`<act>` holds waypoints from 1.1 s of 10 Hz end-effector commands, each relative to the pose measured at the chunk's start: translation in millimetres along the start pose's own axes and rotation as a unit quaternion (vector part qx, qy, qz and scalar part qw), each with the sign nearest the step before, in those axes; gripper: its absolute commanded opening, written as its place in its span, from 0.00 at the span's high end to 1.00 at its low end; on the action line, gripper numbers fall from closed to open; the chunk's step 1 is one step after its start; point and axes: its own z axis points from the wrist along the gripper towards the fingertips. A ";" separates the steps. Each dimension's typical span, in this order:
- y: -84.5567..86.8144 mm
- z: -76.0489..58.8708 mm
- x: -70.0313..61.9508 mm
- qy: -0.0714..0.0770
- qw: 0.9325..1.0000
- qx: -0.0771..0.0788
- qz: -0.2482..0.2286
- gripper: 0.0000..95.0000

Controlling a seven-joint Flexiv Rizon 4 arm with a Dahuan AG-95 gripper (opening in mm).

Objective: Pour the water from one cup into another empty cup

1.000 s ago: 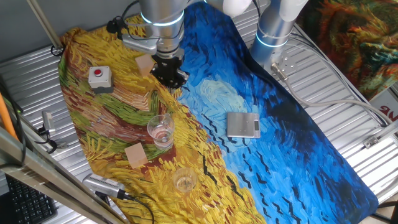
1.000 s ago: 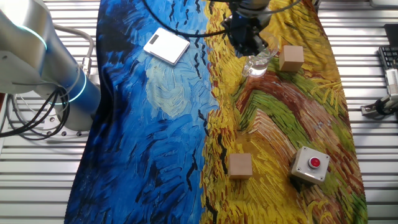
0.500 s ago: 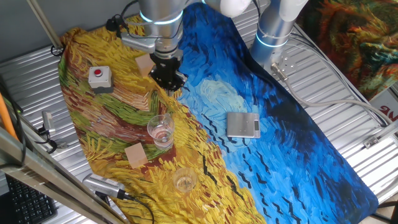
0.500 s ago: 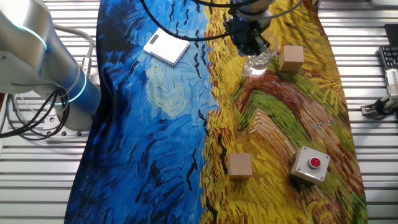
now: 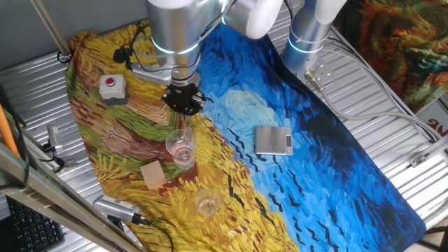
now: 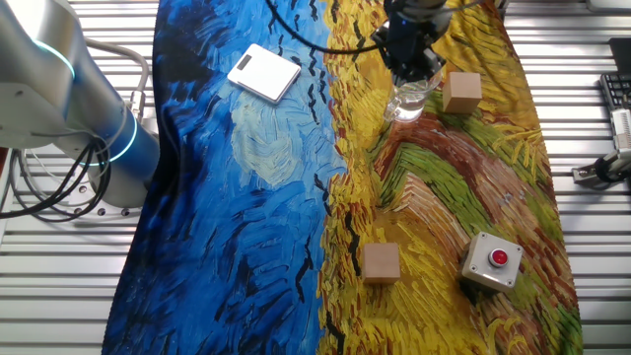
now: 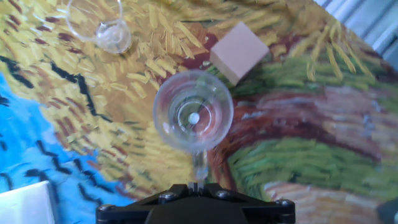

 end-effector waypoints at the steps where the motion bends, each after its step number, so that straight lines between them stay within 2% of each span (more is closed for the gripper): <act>1: -0.9 0.8 -0.3 -0.008 1.000 -0.001 0.000 1.00; 3: -0.9 0.9 -0.3 -0.020 1.000 0.000 0.002 1.00; 5: -2.0 1.6 -0.2 -0.025 1.000 -0.003 0.003 1.00; 8: -6.5 4.8 1.1 -0.040 0.999 -0.013 0.002 1.00; 11: -11.8 9.2 2.7 -0.043 0.999 -0.015 0.000 1.00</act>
